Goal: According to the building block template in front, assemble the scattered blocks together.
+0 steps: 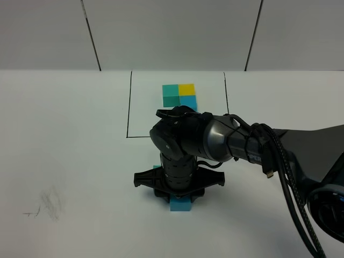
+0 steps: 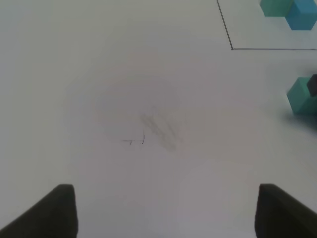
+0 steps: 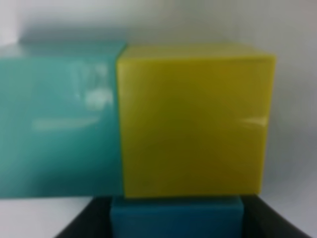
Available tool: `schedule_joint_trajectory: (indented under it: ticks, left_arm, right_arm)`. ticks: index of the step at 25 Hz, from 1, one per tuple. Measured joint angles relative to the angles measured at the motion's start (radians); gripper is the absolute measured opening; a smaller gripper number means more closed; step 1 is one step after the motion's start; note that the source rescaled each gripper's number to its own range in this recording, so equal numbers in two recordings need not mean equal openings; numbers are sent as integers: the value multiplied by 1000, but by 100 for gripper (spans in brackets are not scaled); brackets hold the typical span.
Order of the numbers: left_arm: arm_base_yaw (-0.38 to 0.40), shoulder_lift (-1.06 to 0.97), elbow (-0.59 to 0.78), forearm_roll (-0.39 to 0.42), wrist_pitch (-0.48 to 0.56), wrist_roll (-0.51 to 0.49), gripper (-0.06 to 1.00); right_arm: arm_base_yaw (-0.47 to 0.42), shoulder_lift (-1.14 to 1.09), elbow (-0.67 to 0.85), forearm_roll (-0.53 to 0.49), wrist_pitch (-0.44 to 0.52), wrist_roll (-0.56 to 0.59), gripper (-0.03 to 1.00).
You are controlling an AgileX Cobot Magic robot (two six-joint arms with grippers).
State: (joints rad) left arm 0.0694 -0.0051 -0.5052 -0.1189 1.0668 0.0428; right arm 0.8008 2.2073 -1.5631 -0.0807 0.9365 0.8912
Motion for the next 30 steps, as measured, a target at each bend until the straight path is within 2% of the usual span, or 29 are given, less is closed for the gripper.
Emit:
schedule_joint_trajectory:
  ticks: [16, 24, 25, 27, 30]
  left_arm:
    - [0, 0, 0, 0, 0, 0, 59]
    - [0, 0, 0, 0, 0, 0, 59]
    - [0, 0, 0, 0, 0, 0, 59]
    - [0, 0, 0, 0, 0, 0, 59]
    - [0, 0, 0, 0, 0, 0, 59]
  right_arm:
    - [-9, 0, -1, 7, -2, -13, 3]
    - [-9, 16, -43, 14, 37, -73, 3]
    - [-9, 17, -46, 14, 38, -78, 6]
    - [-9, 17, -52, 14, 38, -97, 25]
    - [-9, 12, -52, 16, 48, -134, 72]
